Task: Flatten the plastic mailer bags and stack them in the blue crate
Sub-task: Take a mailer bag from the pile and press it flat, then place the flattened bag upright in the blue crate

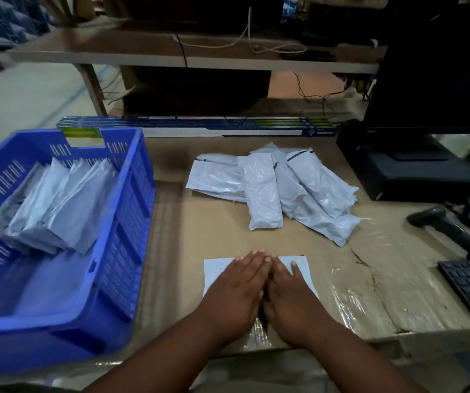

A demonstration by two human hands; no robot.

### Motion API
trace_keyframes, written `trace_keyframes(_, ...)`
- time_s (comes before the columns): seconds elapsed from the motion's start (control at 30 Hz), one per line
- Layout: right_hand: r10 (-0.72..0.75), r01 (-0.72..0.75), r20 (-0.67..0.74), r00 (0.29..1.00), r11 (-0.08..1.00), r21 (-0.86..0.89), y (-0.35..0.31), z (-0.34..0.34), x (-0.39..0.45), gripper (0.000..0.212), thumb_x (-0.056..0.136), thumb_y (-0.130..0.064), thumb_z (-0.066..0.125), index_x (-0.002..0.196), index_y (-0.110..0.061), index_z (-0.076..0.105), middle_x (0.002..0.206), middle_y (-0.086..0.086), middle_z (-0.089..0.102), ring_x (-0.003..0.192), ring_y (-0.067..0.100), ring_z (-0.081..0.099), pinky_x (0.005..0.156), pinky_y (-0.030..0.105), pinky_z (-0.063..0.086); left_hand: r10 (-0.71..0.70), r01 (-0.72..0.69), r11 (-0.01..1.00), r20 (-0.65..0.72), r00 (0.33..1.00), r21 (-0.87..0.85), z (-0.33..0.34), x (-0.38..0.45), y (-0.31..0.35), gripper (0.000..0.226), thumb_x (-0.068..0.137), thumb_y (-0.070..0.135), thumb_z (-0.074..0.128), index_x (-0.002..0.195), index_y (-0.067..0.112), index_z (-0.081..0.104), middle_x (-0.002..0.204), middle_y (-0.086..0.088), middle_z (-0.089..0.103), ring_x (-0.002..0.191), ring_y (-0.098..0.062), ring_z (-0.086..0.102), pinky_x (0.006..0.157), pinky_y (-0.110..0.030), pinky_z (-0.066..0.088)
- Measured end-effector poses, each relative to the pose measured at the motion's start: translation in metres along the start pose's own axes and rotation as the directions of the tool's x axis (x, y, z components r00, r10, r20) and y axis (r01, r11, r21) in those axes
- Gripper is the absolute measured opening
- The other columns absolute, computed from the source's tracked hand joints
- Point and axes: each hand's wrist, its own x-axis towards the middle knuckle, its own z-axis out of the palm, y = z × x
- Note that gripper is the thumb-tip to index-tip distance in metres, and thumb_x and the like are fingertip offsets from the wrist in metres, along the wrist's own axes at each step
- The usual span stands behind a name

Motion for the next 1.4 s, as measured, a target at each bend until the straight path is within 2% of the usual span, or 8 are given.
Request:
trace_keyframes(0.13, 0.118, -0.118, 0.018, 0.993, 0.993, -0.003, 0.024, 0.014, -0.015, 0.082, 0.105, -0.069, 0.028, 0.169, -0.020, 0.015, 0.177, 0.000, 0.009, 0.162, 0.020, 0.009, 0.127, 0.057, 0.019, -0.120, 0.113, 0.992, 0.132, 0.984, 0.062, 0.009, -0.012, -0.017, 0.069, 0.106, 0.051, 0.040, 0.161, 0.009, 0.038, 0.169, -0.010, 0.032, 0.156, -0.026, 0.032, 0.122, -0.053, 0.033)
trace_keyframes(0.3, 0.264, -0.266, 0.060, 0.963, 0.963, 0.034, 0.055, 0.018, -0.033, 0.094, 0.096, -0.079, 0.007, 0.168, -0.020, -0.008, 0.176, 0.003, -0.010, 0.162, 0.019, -0.004, 0.130, 0.037, -0.003, -0.322, 0.298, 0.947, 0.310, 0.895, 0.123, -0.020, 0.001, -0.022, 0.089, 0.093, 0.071, 0.020, 0.166, 0.021, 0.021, 0.174, -0.002, 0.020, 0.160, -0.020, 0.017, 0.129, -0.051, 0.014)
trace_keyframes(0.5, 0.171, -0.163, -0.135, 0.976, 0.984, 0.068, 0.047, 0.006, -0.039, 0.073, 0.105, -0.057, 0.039, 0.167, -0.021, 0.024, 0.176, 0.010, 0.004, 0.162, 0.030, 0.007, 0.128, 0.058, 0.016, -0.390, 0.313, 0.920, 0.449, 0.804, 0.238, -0.052, 0.076, -0.007, 0.116, 0.075, 0.057, 0.077, 0.164, 0.031, 0.007, 0.141, 0.000, 0.054, 0.128, -0.031, 0.050, 0.100, -0.052, 0.036)
trace_keyframes(0.67, -0.008, 0.031, -0.267, 0.964, 0.996, 0.082, 0.046, -0.012, -0.044, 0.050, 0.098, -0.029, 0.059, 0.148, -0.024, 0.056, 0.173, 0.009, 0.024, 0.161, 0.028, 0.018, 0.127, 0.058, 0.021, -0.449, 0.350, 0.894, 0.563, 0.694, 0.280, -0.064, 0.114, -0.010, 0.061, 0.065, 0.062, 0.085, 0.111, 0.034, 0.056, 0.114, 0.008, 0.062, 0.112, -0.025, 0.057, 0.093, -0.047, 0.039)
trace_keyframes(0.77, -0.059, 0.103, -0.341, 0.938, 0.988, 0.113, 0.049, -0.022, -0.043, 0.037, 0.094, -0.024, 0.064, 0.131, -0.026, 0.067, 0.159, 0.006, 0.046, 0.149, 0.027, 0.041, 0.123, 0.055, 0.030, -0.433, 0.404, 0.895, 0.588, 0.684, 0.189, -0.077, 0.127, -0.012, 0.044, 0.075, 0.056, 0.085, 0.079, 0.021, 0.059, 0.087, 0.005, 0.060, 0.085, -0.019, 0.057, 0.072, -0.033, 0.040)
trace_keyframes(0.87, -0.137, 0.201, -0.406, 0.904, 0.972, 0.120, 0.053, -0.034, -0.038, 0.029, 0.092, -0.022, 0.068, 0.121, -0.024, 0.071, 0.135, 0.002, 0.061, 0.124, 0.026, 0.058, 0.116, 0.050, 0.039, -0.426, 0.452, 0.882, 0.632, 0.648, 0.130, -0.095, 0.136, -0.015, 0.038, 0.081, 0.047, 0.086, 0.074, 0.016, 0.065, 0.078, -0.003, 0.061, 0.074, -0.018, 0.054, 0.059, -0.030, 0.036)
trace_keyframes(1.0, -0.245, 0.334, -0.425, 0.871, 0.931, 0.149, 0.043, -0.047, -0.013, 0.018, 0.098, -0.029, 0.062, 0.113, -0.026, 0.070, 0.116, -0.003, 0.062, 0.108, 0.027, 0.058, 0.104, 0.047, 0.044, -0.559, 0.609, 0.785, 0.549, 0.621, 0.111, -0.130, 0.140, -0.013, 0.034, 0.080, 0.040, 0.089, 0.066, 0.024, 0.063, 0.069, 0.004, 0.058, 0.069, -0.013, 0.053, 0.058, -0.028, 0.037)
trace_keyframes(1.4, -0.384, 0.533, -0.440, 0.812, 0.795, 0.290, -0.063, -0.102, 0.103, 0.048, 0.095, -0.044, 0.054, 0.140, -0.029, 0.059, 0.124, -0.003, 0.062, 0.118, 0.024, 0.055, 0.104, 0.045, 0.044, -0.847, 0.786, 0.531, 0.182, 0.499, 0.318, -0.283, 0.090, -0.041, 0.025, 0.086, 0.035, 0.084, 0.088, 0.011, 0.077, 0.088, -0.009, 0.073, 0.085, -0.025, 0.068, 0.070, -0.029, 0.049)
